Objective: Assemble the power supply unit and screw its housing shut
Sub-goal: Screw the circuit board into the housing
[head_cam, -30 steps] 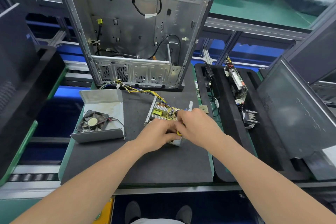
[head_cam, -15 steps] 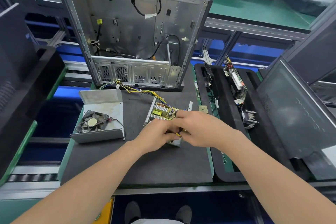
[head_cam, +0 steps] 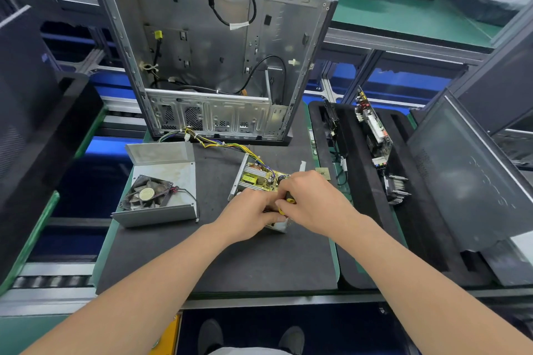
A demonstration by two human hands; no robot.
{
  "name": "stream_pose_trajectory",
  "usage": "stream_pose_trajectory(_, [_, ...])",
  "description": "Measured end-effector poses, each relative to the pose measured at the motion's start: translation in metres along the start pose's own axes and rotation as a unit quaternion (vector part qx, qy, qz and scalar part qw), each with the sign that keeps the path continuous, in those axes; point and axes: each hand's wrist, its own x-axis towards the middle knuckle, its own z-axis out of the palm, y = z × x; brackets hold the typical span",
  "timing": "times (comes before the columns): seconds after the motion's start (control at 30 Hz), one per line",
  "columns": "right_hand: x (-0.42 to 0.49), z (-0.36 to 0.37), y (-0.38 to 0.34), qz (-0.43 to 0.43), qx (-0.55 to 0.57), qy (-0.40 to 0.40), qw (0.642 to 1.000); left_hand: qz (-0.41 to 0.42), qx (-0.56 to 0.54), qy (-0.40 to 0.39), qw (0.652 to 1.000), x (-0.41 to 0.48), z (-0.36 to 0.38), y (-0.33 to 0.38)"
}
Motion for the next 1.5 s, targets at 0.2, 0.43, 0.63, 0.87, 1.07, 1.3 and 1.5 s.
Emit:
stream_pose_trajectory(0.2, [-0.002,0.007,-0.006,0.063,0.022,0.031,0.997,-0.007,0.002,0.004,1.000,0.000,0.001,0.001])
stream_pose_trajectory(0.43, [-0.006,-0.003,-0.002,-0.049,-0.014,-0.045,0.998,-0.001,0.020,0.015,1.000,0.000,0.002,0.000])
stream_pose_trajectory(0.63, [-0.008,-0.009,0.002,-0.087,-0.052,-0.085,0.991,0.000,0.010,0.004,1.000,-0.001,0.001,0.000])
stream_pose_trajectory(0.87, [-0.006,-0.005,0.001,-0.036,-0.028,-0.076,0.996,0.008,0.021,0.007,1.000,-0.001,-0.001,0.000])
stream_pose_trajectory(1.07, [-0.008,-0.003,-0.001,-0.025,-0.027,-0.070,0.997,0.009,0.046,-0.004,0.999,-0.003,-0.001,0.000])
stream_pose_trajectory(1.3, [-0.008,-0.003,-0.010,-0.011,-0.033,-0.062,0.997,0.011,0.082,-0.008,0.997,-0.003,0.000,-0.001])
stream_pose_trajectory(1.5, [-0.014,-0.002,-0.012,0.004,-0.024,-0.039,0.999,0.022,0.080,-0.003,0.997,-0.006,0.002,-0.002])
